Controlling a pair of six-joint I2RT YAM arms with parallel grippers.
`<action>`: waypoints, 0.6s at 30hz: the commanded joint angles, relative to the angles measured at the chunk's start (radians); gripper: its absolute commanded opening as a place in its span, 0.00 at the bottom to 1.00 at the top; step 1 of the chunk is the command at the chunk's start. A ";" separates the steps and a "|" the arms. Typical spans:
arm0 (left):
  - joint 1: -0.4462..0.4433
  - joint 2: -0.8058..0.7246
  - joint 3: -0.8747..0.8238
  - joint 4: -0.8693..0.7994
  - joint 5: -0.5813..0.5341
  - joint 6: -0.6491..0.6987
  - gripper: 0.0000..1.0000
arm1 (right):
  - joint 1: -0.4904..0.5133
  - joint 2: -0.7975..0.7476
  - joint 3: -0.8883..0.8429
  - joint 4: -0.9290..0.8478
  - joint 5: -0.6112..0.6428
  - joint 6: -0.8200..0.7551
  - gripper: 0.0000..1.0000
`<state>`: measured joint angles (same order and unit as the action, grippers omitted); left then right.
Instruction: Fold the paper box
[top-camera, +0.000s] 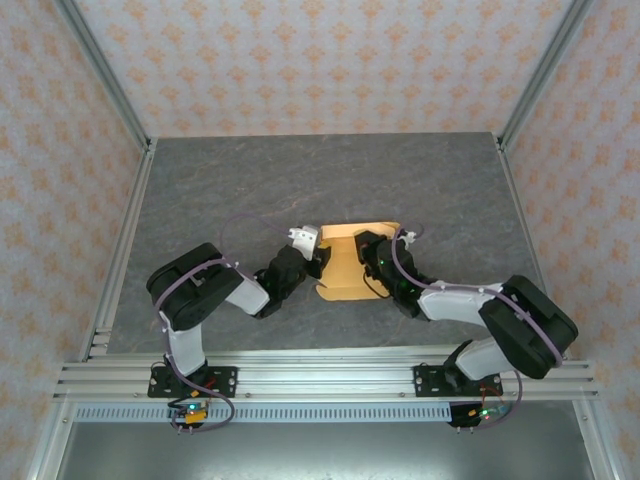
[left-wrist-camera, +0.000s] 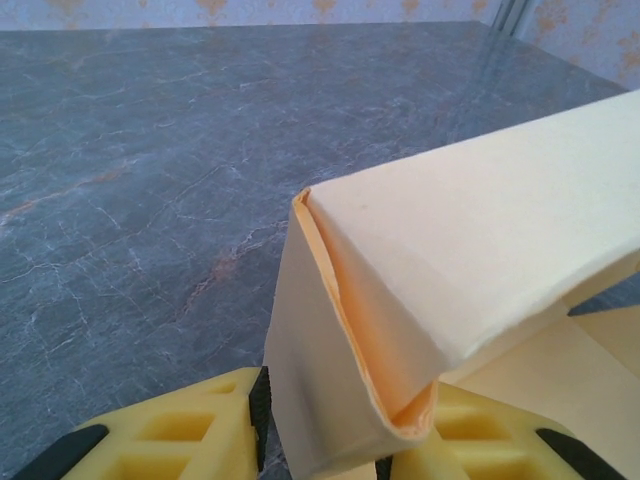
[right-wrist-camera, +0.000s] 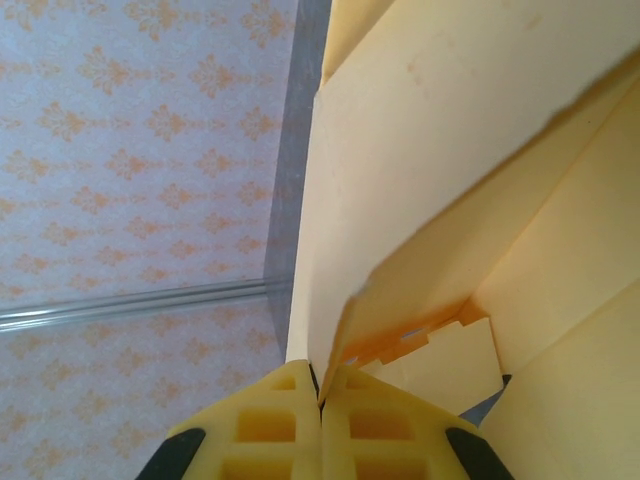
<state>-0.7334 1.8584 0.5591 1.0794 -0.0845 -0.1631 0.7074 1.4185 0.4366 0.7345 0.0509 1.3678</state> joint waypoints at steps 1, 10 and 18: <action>0.002 0.012 0.037 0.001 -0.054 0.018 0.34 | 0.019 0.048 -0.014 -0.006 0.053 0.010 0.00; 0.002 0.025 0.093 -0.026 -0.054 0.009 0.31 | 0.050 0.094 0.003 -0.001 0.105 -0.004 0.00; 0.000 0.038 0.103 -0.027 -0.084 -0.021 0.26 | 0.066 0.114 0.030 -0.049 0.145 0.000 0.00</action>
<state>-0.7326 1.8862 0.6338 1.0401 -0.1368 -0.1673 0.7589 1.5013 0.4557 0.7746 0.1829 1.3796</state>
